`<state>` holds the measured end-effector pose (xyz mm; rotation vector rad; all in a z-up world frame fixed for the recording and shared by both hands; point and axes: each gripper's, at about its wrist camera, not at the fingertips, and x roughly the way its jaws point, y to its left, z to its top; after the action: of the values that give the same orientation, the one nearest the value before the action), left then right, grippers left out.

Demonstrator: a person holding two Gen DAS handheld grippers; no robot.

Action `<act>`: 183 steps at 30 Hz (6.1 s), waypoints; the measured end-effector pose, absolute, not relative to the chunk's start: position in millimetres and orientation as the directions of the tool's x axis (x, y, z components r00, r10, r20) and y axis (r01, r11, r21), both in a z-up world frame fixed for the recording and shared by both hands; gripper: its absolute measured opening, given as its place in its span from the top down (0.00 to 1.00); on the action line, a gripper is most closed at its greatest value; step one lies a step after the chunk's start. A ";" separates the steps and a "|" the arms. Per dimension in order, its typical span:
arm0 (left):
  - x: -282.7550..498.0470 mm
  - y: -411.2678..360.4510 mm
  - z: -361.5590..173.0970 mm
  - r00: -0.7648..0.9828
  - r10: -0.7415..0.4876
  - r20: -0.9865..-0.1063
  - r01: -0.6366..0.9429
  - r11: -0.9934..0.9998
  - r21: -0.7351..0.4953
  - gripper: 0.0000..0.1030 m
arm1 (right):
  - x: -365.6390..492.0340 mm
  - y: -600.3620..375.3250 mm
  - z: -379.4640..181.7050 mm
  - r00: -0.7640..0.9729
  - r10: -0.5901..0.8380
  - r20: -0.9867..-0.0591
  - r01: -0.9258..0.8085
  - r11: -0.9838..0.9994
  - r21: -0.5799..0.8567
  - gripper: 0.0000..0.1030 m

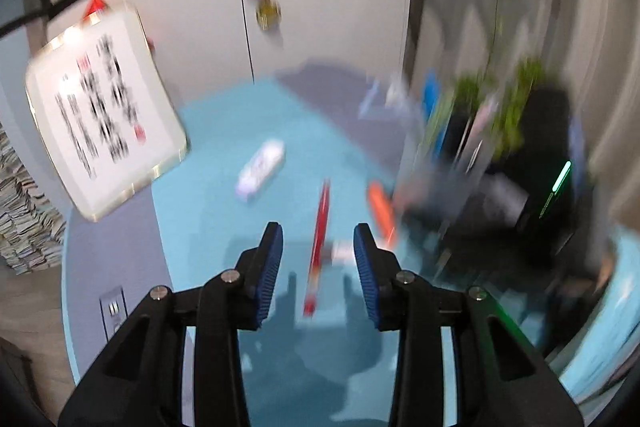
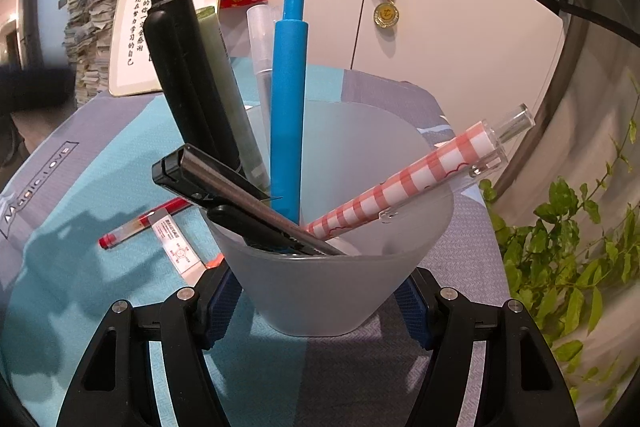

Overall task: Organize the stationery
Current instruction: 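Grasp the red pen on the mat with the left gripper, then lift the red pen and lower it into the cup, open left gripper, then grasp the orange highlighter on the mat with the left gripper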

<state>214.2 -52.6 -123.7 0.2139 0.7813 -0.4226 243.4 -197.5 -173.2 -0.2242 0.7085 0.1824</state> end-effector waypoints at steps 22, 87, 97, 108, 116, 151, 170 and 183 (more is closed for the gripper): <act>205.4 -18.7 -179.5 0.546 -0.162 -0.822 0.347 0.937 0.045 0.92 | 244.7 -215.2 -171.3 0.718 0.211 -0.663 -0.316 0.948 -0.040 0.32; 173.0 -64.1 23.4 0.805 -0.480 -0.348 0.470 0.875 -0.121 0.93 | 242.4 -216.3 -174.4 0.709 0.205 -0.675 -0.361 0.927 -0.097 0.32; 168.9 -101.6 26.3 0.776 -0.546 -0.317 0.526 0.837 -0.152 0.93 | 242.0 -215.8 -174.6 0.709 0.203 -0.675 -0.361 0.927 -0.100 0.32; 197.4 -125.7 -10.0 0.739 -0.515 -0.435 0.508 0.849 -0.144 0.92 | 241.6 -215.3 -174.5 0.708 0.206 -0.675 -0.361 0.927 -0.096 0.32; 216.8 -127.0 -37.6 0.679 -0.515 -0.523 0.499 0.847 -0.186 0.92 | 241.6 -215.4 -174.4 0.709 0.205 -0.675 -0.361 0.927 -0.097 0.32; 222.1 -66.2 -121.3 0.593 -0.366 -0.717 0.337 0.922 -0.191 0.69 | 243.4 -220.7 -174.3 0.717 0.178 -0.674 -0.323 0.941 -0.095 0.32; 213.3 -61.1 -129.4 0.580 -0.389 -0.716 0.343 0.913 -0.219 0.68 | 247.2 -228.6 -150.0 0.769 0.125 -0.627 -0.192 0.981 -0.040 0.20; 241.6 -128.8 -144.5 0.542 -0.371 -0.754 0.434 0.892 -0.126 0.68 | 246.4 -260.6 -151.4 0.789 0.095 -0.607 -0.139 0.990 -0.026 0.32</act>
<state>241.6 -128.8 -144.5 0.0787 0.8765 -0.4783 246.4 -260.6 -151.4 -0.0706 0.6490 0.1257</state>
